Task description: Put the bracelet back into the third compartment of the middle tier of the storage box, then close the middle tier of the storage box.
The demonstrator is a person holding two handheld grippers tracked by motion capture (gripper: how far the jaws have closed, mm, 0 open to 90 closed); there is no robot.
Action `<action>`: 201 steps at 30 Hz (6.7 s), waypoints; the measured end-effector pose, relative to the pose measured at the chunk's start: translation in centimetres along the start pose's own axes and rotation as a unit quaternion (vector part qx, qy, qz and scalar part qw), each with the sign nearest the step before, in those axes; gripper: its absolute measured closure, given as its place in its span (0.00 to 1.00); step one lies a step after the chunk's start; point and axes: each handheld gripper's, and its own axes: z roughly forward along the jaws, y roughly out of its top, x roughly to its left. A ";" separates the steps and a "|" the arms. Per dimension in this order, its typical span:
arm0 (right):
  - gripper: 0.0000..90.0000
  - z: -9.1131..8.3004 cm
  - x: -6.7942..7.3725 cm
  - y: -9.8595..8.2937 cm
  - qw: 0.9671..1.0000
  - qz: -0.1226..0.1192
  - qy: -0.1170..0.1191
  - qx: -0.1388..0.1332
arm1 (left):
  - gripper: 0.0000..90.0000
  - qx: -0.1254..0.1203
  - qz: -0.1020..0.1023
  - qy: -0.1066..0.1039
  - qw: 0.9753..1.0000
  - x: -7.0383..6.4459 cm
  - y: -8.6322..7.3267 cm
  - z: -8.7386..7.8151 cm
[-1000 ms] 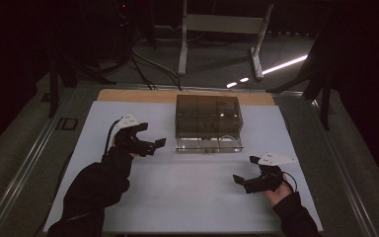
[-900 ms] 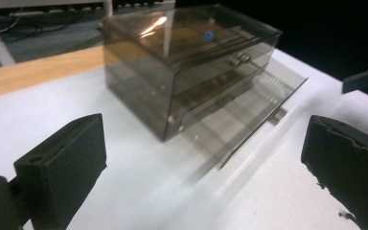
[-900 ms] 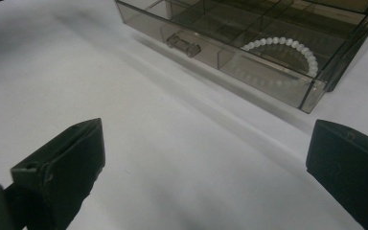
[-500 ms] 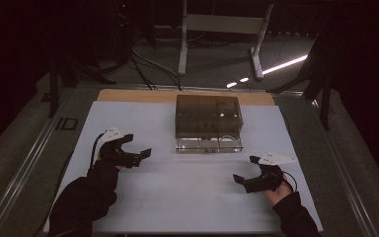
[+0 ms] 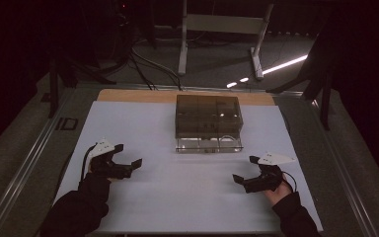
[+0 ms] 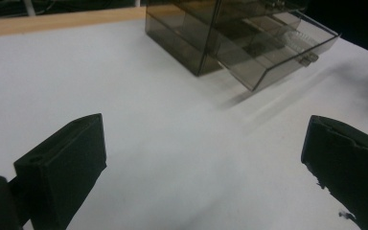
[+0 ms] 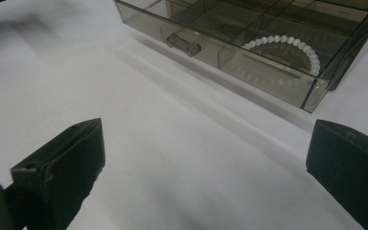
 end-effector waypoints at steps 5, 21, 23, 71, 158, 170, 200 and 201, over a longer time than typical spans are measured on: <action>0.00 0.0 0.0 0.0 1.000 -0.002 -0.002 0.000 | 0.04 0.001 -0.004 0.001 1.000 -0.1 -1.1 -0.3; 0.00 -0.1 0.0 -0.1 1.000 -0.005 -0.006 0.001 | 0.04 0.006 -0.002 -0.004 1.000 -0.5 -2.7 -0.9; 0.00 -0.1 0.0 -0.1 1.000 -0.006 -0.005 0.001 | 0.04 0.003 -0.004 -0.007 1.000 -0.6 -2.7 -1.1; 0.00 -0.1 1.7 3.2 0.996 -0.009 -0.084 0.002 | 0.04 -0.008 -0.011 -0.010 1.000 -0.2 -2.9 -1.5; 0.77 5.9 4.2 2.6 0.987 0.047 -0.108 0.106 | 0.04 -0.011 -0.007 -0.015 1.000 -0.3 -2.8 -1.6; 1.00 6.0 4.1 3.5 0.989 0.038 -0.109 0.091 | 0.04 -0.013 -0.008 -0.016 1.000 -0.3 -2.8 -1.6; 1.00 7.4 3.2 4.4 0.991 0.024 -0.119 0.055 | 0.04 -0.011 -0.005 -0.014 1.000 -0.4 -2.8 -1.5; 1.00 7.4 3.1 4.4 0.991 0.023 -0.119 0.057 | 0.04 -0.011 -0.006 -0.014 1.000 -0.4 -2.8 -1.5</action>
